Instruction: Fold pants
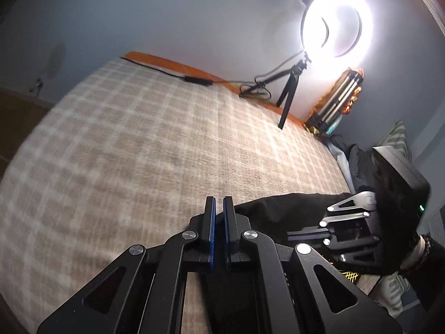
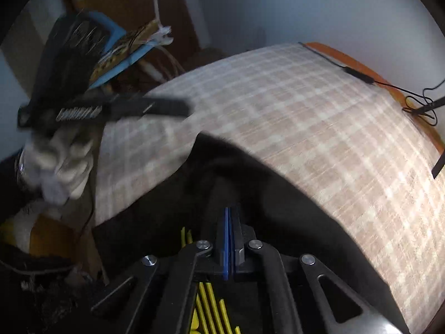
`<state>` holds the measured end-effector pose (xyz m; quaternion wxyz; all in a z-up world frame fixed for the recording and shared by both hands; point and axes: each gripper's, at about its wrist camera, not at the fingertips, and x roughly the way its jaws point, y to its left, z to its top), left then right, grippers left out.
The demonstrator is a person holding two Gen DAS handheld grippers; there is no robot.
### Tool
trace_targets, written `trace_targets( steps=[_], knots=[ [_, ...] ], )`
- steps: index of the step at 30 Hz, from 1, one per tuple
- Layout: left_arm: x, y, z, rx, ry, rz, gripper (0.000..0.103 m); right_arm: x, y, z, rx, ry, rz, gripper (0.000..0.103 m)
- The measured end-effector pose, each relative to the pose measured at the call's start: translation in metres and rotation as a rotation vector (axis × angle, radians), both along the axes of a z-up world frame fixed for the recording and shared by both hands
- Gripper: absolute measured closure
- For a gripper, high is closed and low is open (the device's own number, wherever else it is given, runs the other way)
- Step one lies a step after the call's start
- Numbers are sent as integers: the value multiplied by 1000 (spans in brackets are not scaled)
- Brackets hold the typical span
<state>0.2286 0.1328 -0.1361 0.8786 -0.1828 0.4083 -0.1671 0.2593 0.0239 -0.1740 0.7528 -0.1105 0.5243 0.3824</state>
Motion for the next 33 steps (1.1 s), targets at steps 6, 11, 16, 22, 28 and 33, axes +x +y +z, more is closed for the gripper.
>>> trace_targets(
  steps=[6,11,16,22,28,33],
  knots=[
    [23,-7,-29,-62,123,-59,97,21,-24,7,-4,-33,-108,38],
    [16,-12,-30,-39,123,-92,97,54,-33,-14,-52,-9,-81,39],
    [11,-11,-29,-4,130,-106,97,66,-32,-32,-40,22,-34,78],
    [9,4,-13,-22,87,-43,97,31,-30,-5,-2,-42,17,103],
    [5,-2,6,-25,52,-65,97,-25,-22,12,-52,-164,111,103],
    [-6,-24,-5,53,76,-131,97,-43,-21,4,-91,-153,161,103]
  ],
)
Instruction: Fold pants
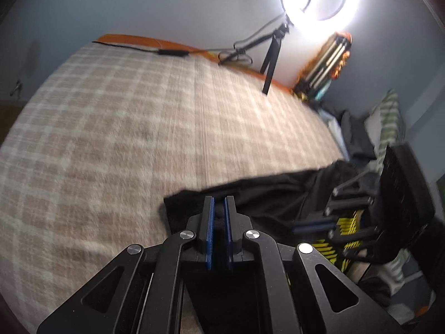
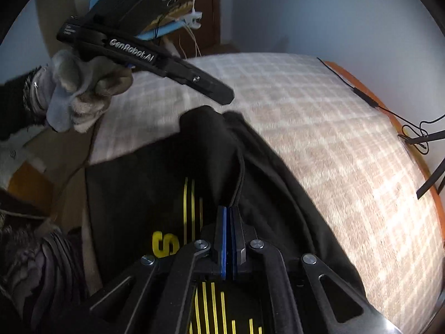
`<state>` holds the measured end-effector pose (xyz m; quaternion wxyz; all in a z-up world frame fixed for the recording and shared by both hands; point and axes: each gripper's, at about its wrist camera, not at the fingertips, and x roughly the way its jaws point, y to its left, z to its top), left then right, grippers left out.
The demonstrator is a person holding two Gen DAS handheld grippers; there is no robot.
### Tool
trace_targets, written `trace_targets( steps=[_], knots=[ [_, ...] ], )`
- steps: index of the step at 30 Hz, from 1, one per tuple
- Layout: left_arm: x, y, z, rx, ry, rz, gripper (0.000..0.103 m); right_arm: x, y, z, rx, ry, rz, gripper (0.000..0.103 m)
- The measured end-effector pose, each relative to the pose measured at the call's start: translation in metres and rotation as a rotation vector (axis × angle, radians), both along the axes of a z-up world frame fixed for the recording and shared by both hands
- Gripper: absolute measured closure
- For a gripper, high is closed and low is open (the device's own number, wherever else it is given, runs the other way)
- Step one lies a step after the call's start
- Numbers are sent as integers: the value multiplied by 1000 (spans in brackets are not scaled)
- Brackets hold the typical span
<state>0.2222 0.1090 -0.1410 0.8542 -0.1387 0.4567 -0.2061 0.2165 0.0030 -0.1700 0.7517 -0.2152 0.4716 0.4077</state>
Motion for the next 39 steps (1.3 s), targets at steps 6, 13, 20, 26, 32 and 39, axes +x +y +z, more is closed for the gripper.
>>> trace_targets(
  steps=[6,13,20,26,32,39],
  knots=[
    [-3,17,-8,10,20,53,97,16,-1,0,18,-10,-36,103],
    [28,21,-25,246,10,155,95,19,5,5,25,-21,-33,103],
    [17,53,-4,125,-17,236,96,16,-1,15,23,-73,-41,103],
    [-6,62,9,105,-32,255,94,61,5,6,-83,-170,-157,85],
    [-16,40,14,22,-36,144,81,63,-17,33,19,-129,-246,69],
    [25,2,-23,246,5,174,74,38,-55,62,102,-51,-359,67]
  ],
)
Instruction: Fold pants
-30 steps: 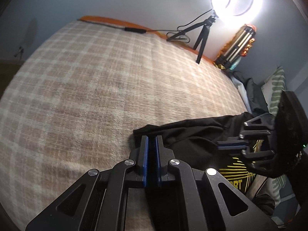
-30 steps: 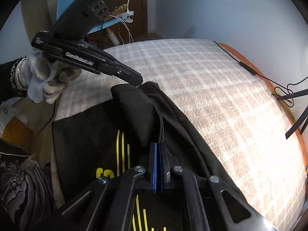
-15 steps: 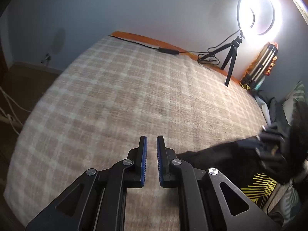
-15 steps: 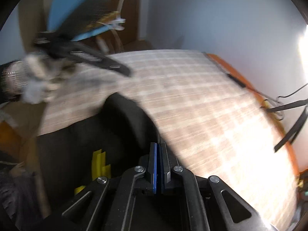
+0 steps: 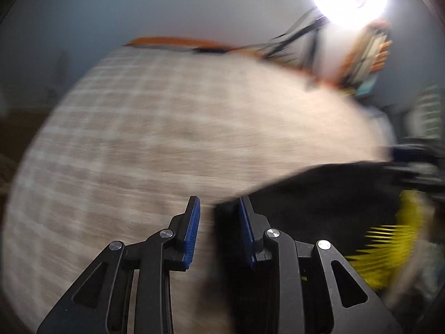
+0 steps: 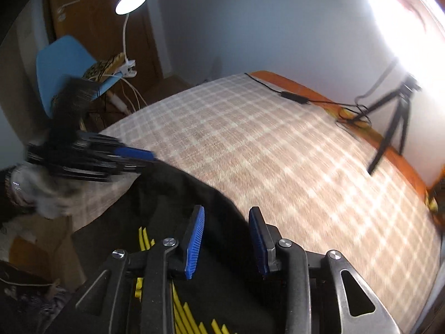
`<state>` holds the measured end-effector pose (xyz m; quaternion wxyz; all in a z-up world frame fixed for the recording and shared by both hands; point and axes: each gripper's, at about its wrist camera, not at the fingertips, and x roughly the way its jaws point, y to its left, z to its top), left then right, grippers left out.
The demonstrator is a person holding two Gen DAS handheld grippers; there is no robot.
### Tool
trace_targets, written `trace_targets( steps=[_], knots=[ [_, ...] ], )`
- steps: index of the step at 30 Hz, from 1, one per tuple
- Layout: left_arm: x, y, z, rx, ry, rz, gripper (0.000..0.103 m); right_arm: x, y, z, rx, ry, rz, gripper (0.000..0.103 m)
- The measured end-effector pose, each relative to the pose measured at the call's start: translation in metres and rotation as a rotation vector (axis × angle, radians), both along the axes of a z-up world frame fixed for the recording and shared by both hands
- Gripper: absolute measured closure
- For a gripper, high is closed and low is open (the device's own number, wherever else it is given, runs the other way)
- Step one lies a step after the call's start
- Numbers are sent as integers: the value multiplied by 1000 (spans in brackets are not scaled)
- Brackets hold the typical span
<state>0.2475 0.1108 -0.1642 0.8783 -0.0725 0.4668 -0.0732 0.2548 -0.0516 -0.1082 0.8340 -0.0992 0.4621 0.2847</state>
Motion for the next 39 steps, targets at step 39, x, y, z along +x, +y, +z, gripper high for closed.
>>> trace_targets(
  steps=[39],
  knots=[
    [-169,-10,-14,-532,11,179,90,-69,59,21,114,287,-184,43]
  ],
)
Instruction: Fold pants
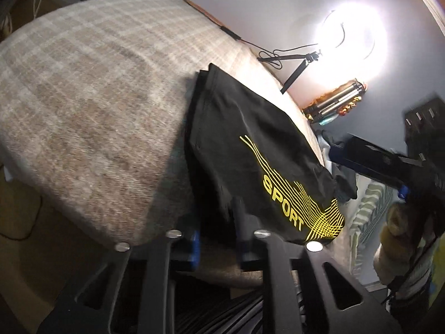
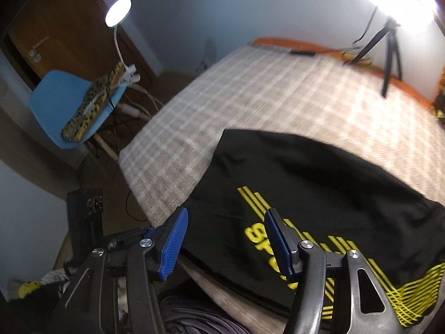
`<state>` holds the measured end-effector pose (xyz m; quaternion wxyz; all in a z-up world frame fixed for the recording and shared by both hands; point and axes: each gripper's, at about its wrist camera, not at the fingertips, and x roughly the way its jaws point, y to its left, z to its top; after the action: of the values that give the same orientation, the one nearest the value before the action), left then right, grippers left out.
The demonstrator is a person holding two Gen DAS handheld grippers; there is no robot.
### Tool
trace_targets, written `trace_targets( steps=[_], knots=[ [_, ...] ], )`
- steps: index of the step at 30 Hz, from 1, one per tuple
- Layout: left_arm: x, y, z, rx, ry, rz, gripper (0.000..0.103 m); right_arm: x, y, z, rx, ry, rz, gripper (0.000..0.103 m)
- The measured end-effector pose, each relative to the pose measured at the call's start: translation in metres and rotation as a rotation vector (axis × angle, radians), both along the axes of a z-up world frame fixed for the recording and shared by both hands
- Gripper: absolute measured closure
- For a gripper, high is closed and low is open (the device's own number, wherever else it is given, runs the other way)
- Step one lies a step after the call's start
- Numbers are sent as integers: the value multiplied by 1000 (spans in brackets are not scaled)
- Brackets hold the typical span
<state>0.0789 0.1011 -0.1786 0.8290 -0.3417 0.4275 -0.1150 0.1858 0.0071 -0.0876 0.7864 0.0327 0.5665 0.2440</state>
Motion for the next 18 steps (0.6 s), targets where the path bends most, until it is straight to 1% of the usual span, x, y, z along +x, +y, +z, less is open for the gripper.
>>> trace_targets(
  steps=[3,6,8,10,13,17,18],
  knots=[
    [-4,-4,5,25,-65,16,93,16,22,-22,-5,73,10,43],
    [-7,-11,11,60,-119,21,93,31,42,-41,-7,137,14,43],
    [-5,-19,14,91,-142,3,94,38,54,-48,-21,155,26,43],
    [-5,-22,15,104,-158,-8,96,46,69,-54,-44,168,50,43],
    [-3,-26,16,104,-178,-18,96,55,90,-66,-98,197,80,43],
    [0,-31,16,118,-188,-30,96,60,109,-82,-179,206,120,44],
    [0,-32,15,121,-188,-34,96,60,114,-87,-218,204,132,48]
  ],
)
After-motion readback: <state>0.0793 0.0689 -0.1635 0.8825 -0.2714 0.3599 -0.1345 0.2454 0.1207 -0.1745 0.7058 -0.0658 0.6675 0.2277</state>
